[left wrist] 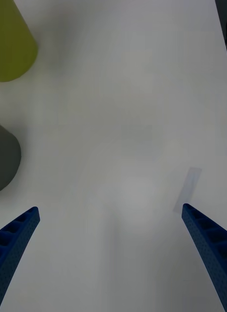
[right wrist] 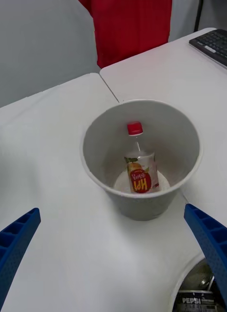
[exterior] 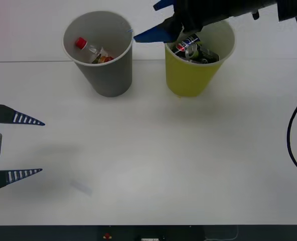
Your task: Put the can into the green bin and the plastic bottle into the gray bin
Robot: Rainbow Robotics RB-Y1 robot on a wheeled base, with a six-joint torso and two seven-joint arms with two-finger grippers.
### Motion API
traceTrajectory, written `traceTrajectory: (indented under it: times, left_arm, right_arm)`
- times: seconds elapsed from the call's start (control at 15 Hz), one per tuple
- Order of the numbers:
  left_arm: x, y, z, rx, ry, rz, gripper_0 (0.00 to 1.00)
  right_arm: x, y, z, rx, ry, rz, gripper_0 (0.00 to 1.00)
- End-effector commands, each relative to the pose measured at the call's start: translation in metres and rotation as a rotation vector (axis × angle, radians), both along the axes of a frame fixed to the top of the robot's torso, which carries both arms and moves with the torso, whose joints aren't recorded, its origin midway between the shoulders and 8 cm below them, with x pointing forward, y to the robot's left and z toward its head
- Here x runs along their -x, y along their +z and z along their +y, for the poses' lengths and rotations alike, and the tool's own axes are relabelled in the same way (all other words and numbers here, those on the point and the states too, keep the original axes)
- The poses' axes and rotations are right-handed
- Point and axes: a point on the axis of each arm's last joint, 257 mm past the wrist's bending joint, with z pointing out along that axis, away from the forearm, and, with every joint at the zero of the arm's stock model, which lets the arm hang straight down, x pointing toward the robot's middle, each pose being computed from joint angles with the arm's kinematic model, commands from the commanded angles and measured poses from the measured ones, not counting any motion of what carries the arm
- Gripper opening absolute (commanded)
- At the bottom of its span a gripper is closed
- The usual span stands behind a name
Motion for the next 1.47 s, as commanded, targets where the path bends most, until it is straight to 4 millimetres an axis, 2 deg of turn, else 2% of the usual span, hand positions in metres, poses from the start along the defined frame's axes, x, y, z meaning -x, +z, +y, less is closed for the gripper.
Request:
traceTrajectory:
  times: [0.07,0.4,0.6,0.93,1.47]
  left_arm:
    - [0.000,0.000,0.000,0.000,0.000,0.000,1.00]
    - [0.000,0.000,0.000,0.000,0.000,0.000,1.00]
    - [0.000,0.000,0.000,0.000,0.000,0.000,1.00]
    - [0.000,0.000,0.000,0.000,0.000,0.000,1.00]
    - [0.000,0.000,0.000,0.000,0.000,0.000,1.00]
  right_arm:
    - [0.028,-0.022,-0.036,0.025,0.012,-0.022,1.00]
    - [0.080,-0.062,-0.087,0.070,0.029,-0.023,1.00]
    - [0.101,-0.081,-0.110,0.087,0.059,-0.033,1.00]
    - [0.127,-0.115,-0.145,0.121,0.091,-0.038,1.00]
    - [0.163,-0.157,-0.188,0.184,0.102,-0.075,1.00]
